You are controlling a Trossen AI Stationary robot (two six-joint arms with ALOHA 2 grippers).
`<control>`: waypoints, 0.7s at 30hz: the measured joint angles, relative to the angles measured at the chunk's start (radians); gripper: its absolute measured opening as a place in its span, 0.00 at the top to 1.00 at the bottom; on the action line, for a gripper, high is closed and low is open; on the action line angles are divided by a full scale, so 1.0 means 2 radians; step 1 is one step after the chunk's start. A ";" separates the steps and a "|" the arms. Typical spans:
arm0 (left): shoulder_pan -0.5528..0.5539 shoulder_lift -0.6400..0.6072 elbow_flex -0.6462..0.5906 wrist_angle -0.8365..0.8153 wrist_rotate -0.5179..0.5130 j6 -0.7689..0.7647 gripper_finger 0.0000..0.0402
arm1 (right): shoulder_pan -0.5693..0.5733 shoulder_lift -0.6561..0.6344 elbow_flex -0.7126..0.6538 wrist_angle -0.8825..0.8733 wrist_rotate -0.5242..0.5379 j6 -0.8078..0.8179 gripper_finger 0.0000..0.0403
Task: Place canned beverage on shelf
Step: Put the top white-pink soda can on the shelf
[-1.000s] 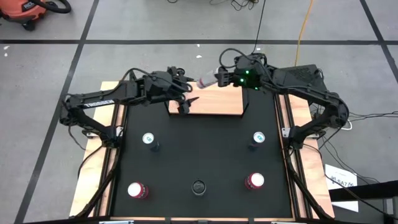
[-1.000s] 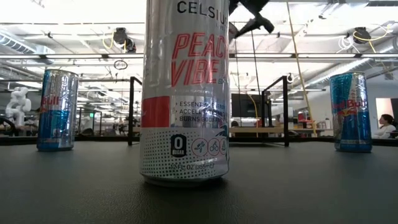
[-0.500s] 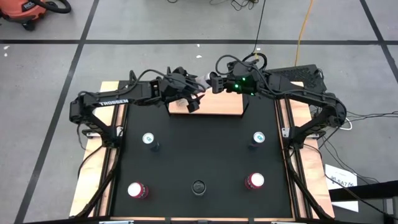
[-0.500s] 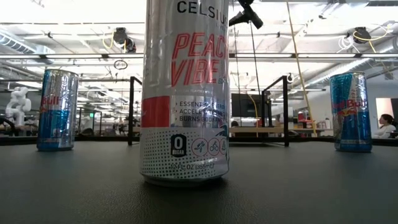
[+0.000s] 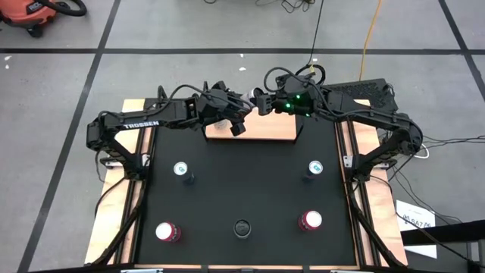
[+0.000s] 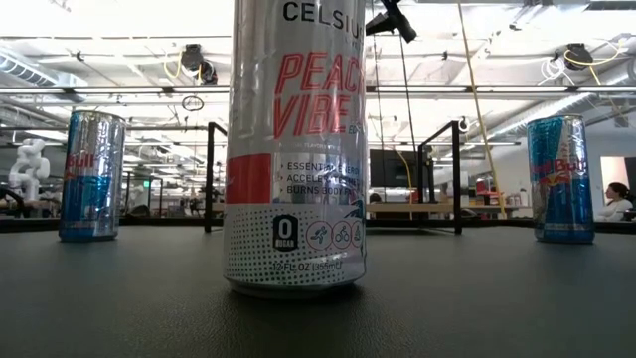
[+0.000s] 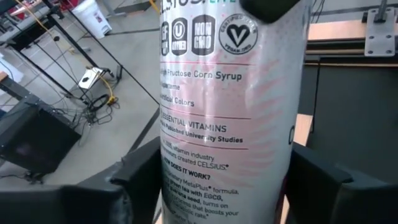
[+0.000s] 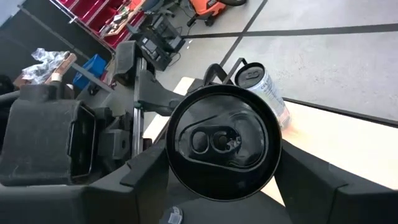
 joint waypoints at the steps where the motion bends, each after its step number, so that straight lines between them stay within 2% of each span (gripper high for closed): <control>1: 0.001 0.000 0.000 0.000 0.000 0.000 0.37 | 0.000 0.000 0.000 0.001 -0.002 -0.004 0.41; 5: 0.009 0.000 0.000 0.002 0.007 -0.031 0.41 | -0.011 0.000 0.000 0.014 -0.047 -0.071 0.37; 8: 0.019 -0.004 0.000 -0.002 0.048 -0.061 0.41 | -0.026 -0.001 0.006 0.007 -0.098 -0.127 0.30; 11: 0.035 -0.010 0.000 0.005 0.105 -0.093 0.40 | -0.042 -0.001 0.023 -0.005 -0.134 -0.184 0.23; 14: 0.050 -0.013 0.000 0.009 0.167 -0.105 0.39 | -0.052 -0.001 0.043 -0.013 -0.140 -0.244 0.15; 21: 0.085 -0.018 -0.001 0.018 0.369 -0.105 0.39 | -0.071 0.006 0.080 0.002 -0.233 -0.331 0.03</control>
